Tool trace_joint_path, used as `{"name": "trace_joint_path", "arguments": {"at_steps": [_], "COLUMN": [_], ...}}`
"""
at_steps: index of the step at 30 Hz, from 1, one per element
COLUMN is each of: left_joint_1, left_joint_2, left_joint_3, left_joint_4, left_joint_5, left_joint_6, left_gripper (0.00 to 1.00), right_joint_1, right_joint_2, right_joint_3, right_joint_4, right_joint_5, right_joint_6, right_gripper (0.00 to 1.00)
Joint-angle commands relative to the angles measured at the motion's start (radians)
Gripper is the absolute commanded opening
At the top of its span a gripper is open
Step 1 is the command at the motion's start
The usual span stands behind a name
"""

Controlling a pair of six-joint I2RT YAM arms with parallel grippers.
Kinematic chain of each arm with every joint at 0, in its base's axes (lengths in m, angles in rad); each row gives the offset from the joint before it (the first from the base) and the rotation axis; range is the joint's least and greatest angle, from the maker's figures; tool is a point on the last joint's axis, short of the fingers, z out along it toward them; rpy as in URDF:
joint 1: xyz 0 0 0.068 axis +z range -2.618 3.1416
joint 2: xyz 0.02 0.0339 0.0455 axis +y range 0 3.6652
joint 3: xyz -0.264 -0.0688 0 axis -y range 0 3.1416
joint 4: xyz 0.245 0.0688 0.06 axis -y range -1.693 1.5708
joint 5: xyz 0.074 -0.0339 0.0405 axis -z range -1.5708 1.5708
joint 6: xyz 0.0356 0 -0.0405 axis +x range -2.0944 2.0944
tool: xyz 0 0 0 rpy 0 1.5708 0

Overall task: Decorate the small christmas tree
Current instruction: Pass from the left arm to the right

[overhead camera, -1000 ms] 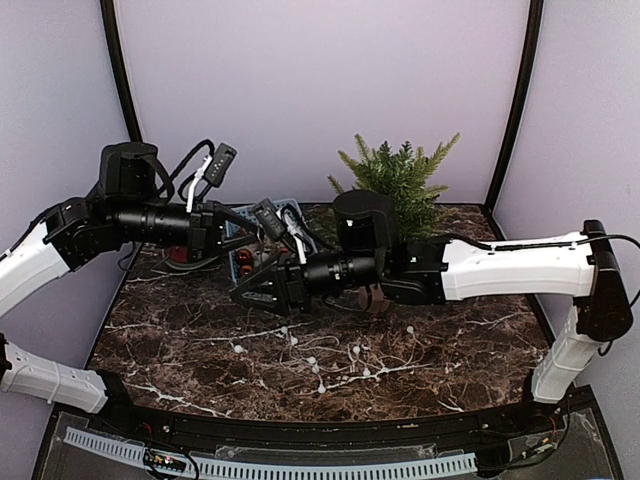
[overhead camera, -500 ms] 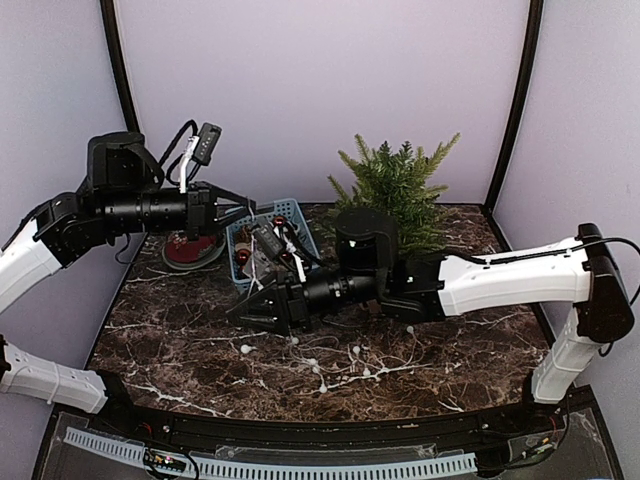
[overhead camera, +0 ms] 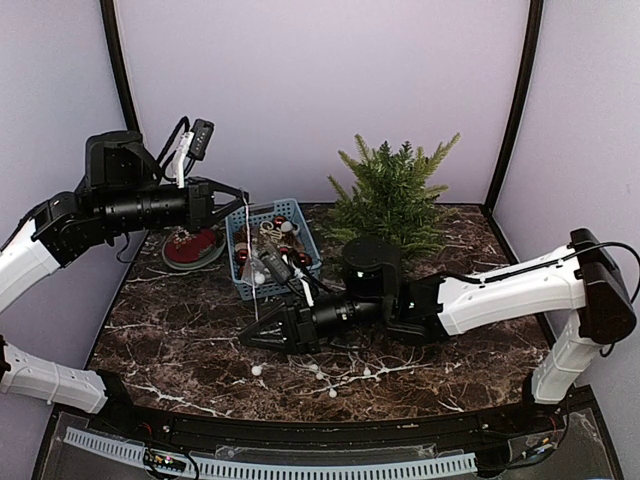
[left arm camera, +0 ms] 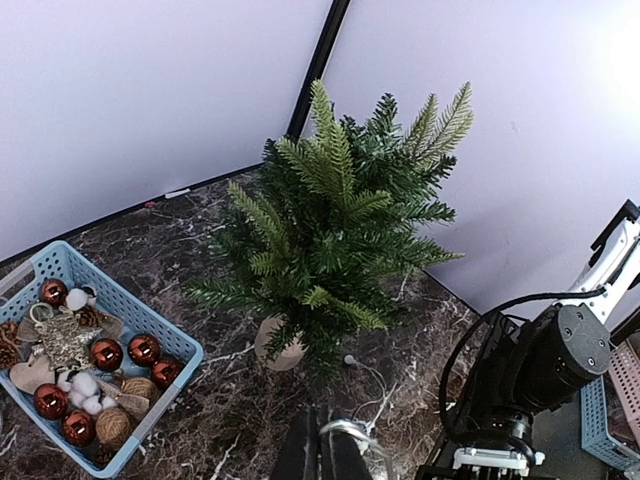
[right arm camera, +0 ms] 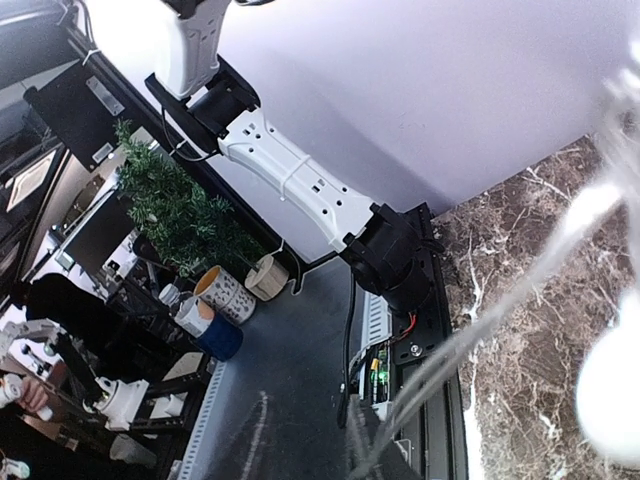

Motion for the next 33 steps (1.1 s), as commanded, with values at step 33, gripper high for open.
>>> {"name": "trace_joint_path", "arguments": {"at_steps": [33], "left_joint_1": [0.151], "left_joint_2": [-0.147], "left_joint_3": [-0.232], "left_joint_4": [-0.004], "left_joint_5": [0.177], "left_joint_6": [0.107], "left_gripper": [0.0], "right_joint_1": [-0.003], "right_joint_2": [-0.42], "right_joint_3": [-0.156], "right_joint_4": [-0.342], "right_joint_5": [0.501], "right_joint_6": [-0.015], "right_gripper": [0.0]}}
